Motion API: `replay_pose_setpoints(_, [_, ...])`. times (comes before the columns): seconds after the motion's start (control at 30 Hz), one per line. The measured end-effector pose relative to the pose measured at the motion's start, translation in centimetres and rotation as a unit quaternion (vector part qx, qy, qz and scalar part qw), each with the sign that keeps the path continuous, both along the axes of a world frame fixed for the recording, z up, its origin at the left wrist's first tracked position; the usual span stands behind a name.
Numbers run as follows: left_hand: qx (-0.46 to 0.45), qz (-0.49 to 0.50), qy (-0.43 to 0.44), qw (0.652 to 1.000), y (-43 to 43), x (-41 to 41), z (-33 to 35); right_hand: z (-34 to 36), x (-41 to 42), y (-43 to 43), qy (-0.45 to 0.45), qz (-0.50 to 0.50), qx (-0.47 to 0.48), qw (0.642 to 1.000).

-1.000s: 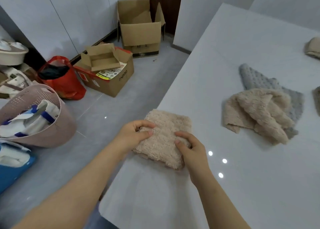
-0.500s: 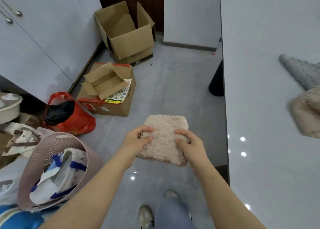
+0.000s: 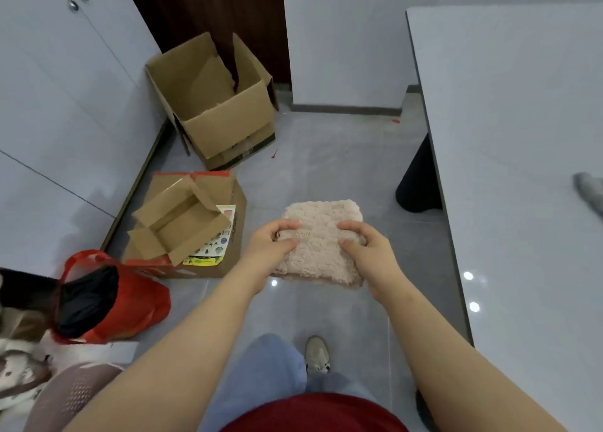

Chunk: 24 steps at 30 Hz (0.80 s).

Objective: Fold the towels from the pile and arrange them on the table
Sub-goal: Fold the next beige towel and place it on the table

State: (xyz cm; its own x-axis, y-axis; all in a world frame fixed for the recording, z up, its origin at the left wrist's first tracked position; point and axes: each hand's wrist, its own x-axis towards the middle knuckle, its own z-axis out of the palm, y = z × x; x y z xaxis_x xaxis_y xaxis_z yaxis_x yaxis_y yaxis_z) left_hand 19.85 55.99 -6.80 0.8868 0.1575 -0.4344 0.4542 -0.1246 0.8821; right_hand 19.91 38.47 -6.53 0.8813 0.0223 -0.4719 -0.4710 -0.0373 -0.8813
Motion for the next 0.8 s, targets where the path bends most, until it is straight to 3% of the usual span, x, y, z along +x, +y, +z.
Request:
replay_pose_setpoints(0.53, [-0.031, -0.215, -0.047, 0.975, -3.6, 35.7, 2.0, 1.2, 28.3, -1.8, -0.065, -0.219, -0.011, 0.973])
replay_pose_setpoints(0.8, [-0.029, -0.323, -0.038, 0.945, -10.1, 47.4, 2.4, 1.5, 36.5, -6.0, -0.081, -0.335, -0.025, 0.938])
